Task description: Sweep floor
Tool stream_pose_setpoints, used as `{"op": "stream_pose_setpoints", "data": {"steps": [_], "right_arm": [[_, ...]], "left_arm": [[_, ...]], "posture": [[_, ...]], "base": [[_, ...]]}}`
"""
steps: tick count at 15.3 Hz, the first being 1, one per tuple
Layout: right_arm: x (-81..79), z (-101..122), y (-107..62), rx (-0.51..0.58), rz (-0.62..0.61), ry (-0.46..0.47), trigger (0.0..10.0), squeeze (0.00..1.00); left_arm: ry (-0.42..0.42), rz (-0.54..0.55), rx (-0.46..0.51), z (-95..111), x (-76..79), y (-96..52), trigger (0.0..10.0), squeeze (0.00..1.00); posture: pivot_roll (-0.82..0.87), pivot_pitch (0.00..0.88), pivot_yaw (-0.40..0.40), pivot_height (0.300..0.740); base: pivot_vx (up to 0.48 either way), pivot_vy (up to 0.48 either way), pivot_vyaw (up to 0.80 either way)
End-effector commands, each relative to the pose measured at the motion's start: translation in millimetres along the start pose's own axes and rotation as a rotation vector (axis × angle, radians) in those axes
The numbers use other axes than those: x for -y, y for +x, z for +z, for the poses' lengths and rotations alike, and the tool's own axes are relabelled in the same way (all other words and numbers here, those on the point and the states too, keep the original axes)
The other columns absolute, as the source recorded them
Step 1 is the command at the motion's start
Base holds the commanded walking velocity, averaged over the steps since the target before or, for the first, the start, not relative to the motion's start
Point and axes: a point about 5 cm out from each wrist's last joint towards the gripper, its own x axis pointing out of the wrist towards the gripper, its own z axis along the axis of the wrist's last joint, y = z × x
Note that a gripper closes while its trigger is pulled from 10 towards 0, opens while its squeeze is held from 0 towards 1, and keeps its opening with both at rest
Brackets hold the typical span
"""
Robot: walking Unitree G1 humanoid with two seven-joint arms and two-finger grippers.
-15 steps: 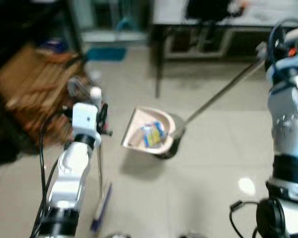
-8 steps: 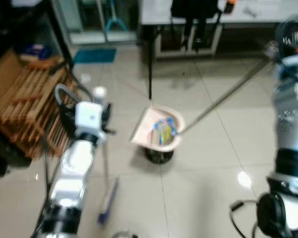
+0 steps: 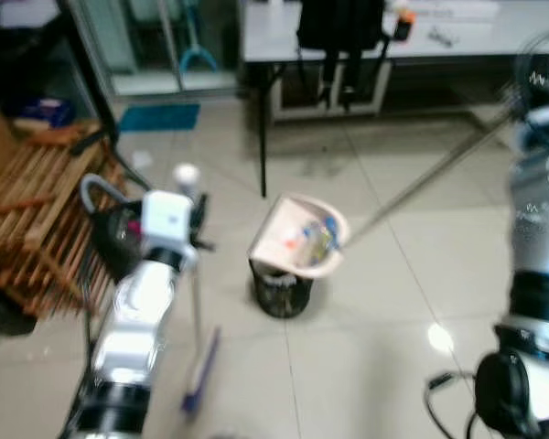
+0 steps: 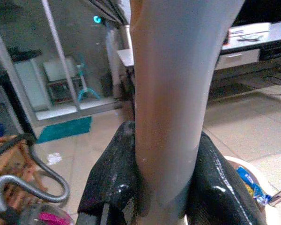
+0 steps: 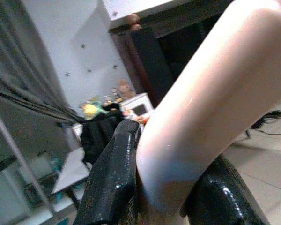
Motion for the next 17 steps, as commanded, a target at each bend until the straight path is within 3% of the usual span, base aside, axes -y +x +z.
{"op": "stream_pose_setpoints", "data": {"steps": [1, 13, 17], "right_arm": [[2.5, 15, 2.7, 0.07, -0.007, 0.02, 10.0, 0.0], [-2.2, 1, -1.1, 0.077, 0.019, -0.056, 10.0, 0.0], [-7.6, 3, -3.0, 0.122, 0.068, -0.127, 10.0, 0.0]], "left_arm": [[0.019, -0.009, 0.042, 10, 3.0, 4.0, 10.0, 0.0], [0.005, -0.009, 0.035, 9, 5.7, 2.7, 10.0, 0.0], [-0.006, 0.0, 0.029, 8, 5.2, 2.5, 10.0, 0.0]], "posture": [[-0.04, 0.0, 0.037, 0.74], [-0.04, 0.0, 0.03, 0.74], [-0.04, 0.0, 0.031, 0.74]], "base": [[0.382, 0.0, 0.0], [0.383, 0.0, 0.0], [0.0, 0.0, 0.0]]}}
